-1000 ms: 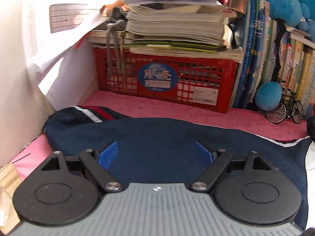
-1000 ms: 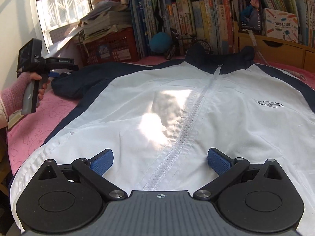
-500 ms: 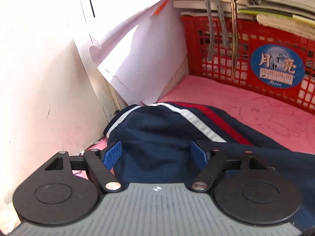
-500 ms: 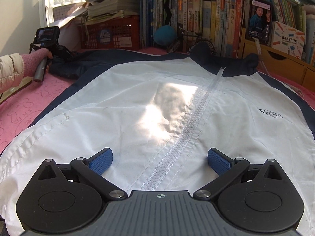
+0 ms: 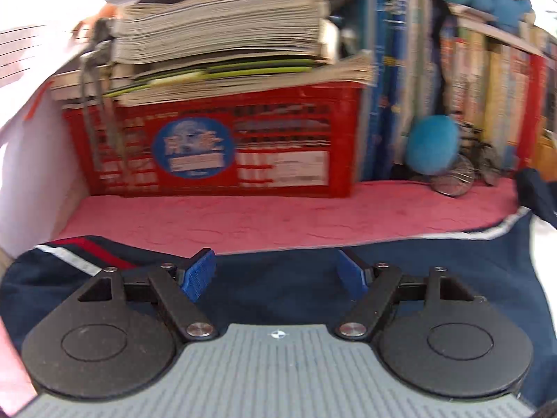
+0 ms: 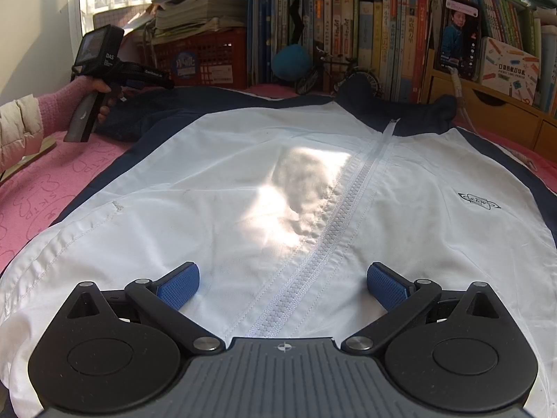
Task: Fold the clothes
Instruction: 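Grasp the striped navy sleeve cuff with the left gripper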
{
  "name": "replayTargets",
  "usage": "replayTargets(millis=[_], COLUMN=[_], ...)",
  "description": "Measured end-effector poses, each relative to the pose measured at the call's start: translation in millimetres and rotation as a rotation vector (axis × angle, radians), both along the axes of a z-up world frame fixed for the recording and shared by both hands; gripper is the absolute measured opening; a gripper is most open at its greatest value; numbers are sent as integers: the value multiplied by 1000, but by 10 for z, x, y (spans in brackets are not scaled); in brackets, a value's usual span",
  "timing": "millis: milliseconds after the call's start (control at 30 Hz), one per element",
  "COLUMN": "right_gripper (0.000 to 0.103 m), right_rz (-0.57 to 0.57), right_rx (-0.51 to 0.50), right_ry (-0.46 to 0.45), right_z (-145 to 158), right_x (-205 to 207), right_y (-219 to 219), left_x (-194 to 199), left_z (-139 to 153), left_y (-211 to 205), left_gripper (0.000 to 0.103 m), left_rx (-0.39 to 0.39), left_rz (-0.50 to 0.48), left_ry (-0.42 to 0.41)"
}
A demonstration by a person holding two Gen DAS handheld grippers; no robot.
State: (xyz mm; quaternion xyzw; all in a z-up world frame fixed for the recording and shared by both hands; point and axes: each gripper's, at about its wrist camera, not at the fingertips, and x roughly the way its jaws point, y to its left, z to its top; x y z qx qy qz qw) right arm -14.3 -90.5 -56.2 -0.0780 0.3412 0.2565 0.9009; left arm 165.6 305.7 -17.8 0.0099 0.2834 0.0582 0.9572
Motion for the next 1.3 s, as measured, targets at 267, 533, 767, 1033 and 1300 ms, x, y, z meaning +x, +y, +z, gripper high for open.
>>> replayTargets(millis=[267, 533, 767, 1033, 1300], right_gripper=[103, 103, 103, 103, 103], right_rz=[-1, -2, -3, -3, -5], right_rx=[1, 1, 2, 2, 3], right_ry=[0, 1, 1, 1, 2], right_z=[-2, -5, -6, -9, -5], right_x=[-2, 1, 1, 5, 5], right_y=[3, 2, 1, 1, -2], left_x=[-90, 24, 344, 378, 296], left_z=[-52, -152, -155, -193, -117], left_y=[522, 1463, 1474, 1394, 1548], left_gripper=[84, 84, 82, 0, 0], left_rx=[94, -105, -161, -233, -168], left_rz=[570, 799, 680, 699, 775], left_ry=[-24, 121, 276, 137, 15])
